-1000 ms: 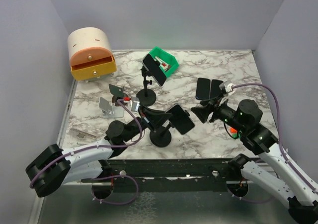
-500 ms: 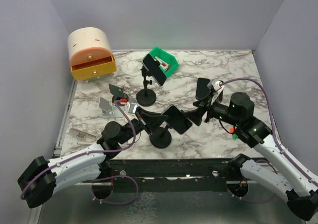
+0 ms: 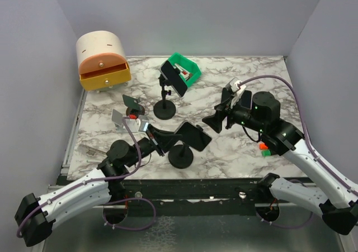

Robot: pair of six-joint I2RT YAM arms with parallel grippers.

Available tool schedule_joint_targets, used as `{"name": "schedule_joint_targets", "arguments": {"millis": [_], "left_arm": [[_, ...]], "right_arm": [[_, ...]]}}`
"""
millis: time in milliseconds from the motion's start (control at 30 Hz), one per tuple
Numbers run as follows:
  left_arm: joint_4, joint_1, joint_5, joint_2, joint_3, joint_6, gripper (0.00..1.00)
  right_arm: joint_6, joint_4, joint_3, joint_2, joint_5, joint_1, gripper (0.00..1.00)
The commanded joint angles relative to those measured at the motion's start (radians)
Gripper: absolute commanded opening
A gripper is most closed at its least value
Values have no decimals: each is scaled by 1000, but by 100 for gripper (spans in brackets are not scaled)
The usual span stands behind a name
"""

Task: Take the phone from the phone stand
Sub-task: Place the phone stand with the phone at the center of the board.

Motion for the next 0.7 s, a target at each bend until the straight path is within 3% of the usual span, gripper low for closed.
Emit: {"name": "schedule_joint_targets", "arguments": {"millis": [0, 400, 667], "left_arm": [[-117, -3, -63, -77, -15, 24, 0], [-202, -3, -63, -188, -33, -19, 0], [-300, -3, -105, -308, -31, -29, 6]], "right_arm": [[-32, -57, 63, 39, 77, 43, 77], [10, -1, 11, -17, 7, 46, 79], [79, -30, -47, -88, 125, 47, 92]]}}
